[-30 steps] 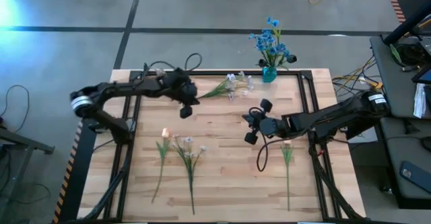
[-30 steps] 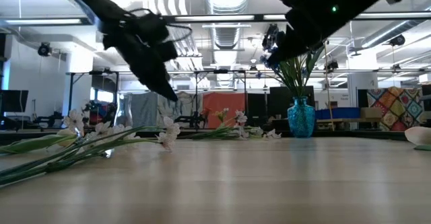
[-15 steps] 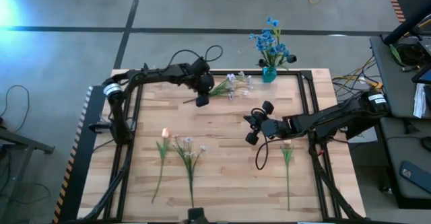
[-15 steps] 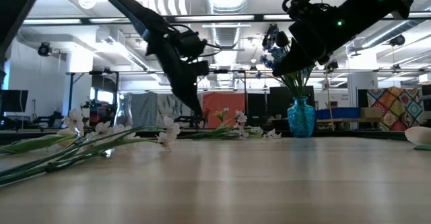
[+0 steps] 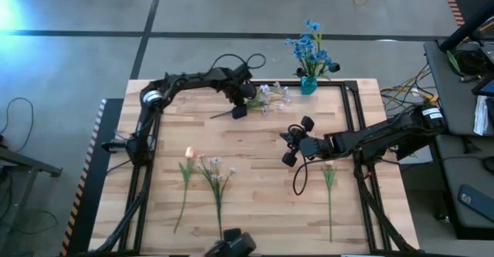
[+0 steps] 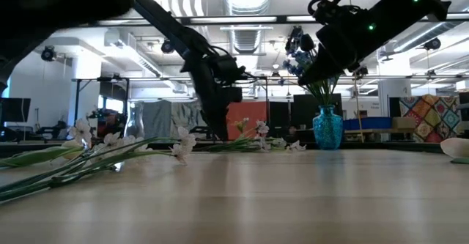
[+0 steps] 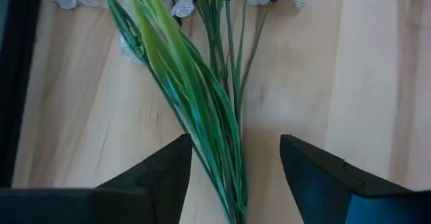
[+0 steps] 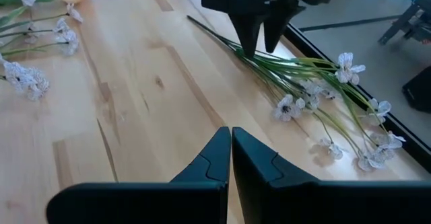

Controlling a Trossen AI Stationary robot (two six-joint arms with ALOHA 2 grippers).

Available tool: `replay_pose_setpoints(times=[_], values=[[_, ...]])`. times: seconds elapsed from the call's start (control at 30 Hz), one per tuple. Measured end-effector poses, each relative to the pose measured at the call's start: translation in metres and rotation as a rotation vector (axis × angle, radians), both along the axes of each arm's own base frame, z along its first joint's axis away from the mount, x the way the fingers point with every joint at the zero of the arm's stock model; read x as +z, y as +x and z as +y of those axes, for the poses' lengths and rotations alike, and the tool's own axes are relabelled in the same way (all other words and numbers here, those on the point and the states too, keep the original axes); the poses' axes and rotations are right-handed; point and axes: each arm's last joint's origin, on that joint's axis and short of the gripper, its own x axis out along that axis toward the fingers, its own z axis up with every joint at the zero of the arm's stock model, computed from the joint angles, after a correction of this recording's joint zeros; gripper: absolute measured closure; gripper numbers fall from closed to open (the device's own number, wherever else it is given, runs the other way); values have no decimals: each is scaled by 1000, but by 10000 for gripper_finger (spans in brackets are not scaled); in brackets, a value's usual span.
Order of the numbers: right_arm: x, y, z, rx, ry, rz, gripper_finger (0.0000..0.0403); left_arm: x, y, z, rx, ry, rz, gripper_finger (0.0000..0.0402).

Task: Sort flowers into vase by color
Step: Put the top white flower into the transparent vase

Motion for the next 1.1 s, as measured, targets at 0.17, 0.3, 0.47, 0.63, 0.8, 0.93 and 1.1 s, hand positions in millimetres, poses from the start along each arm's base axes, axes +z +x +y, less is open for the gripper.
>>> replay_pose_setpoints(times=[0.17,0.3,0.47,0.63,0.8,0.93,1.1], values=[[-1,-1,0,-1,0,4,394,-9,1,2,11,18,38,207],[-1,-1,0,-1,0,4,394,-13,-2,6,17,23,55,248],[-1,-1,0,-1,0,5,394,-24,-3,7,2,7,92,312],[-1,-1,0,-1,0,4,394,-25,-5,5,-41,7,98,376],[-1,-1,0,-5,5,1,394,-6,-16,10,-14,-28,10,392],[-1,-1,0,-7,9,-2,394,19,-30,14,46,0,-170,399],[-1,-1,0,-8,11,-4,394,39,-60,5,141,96,-376,400]])
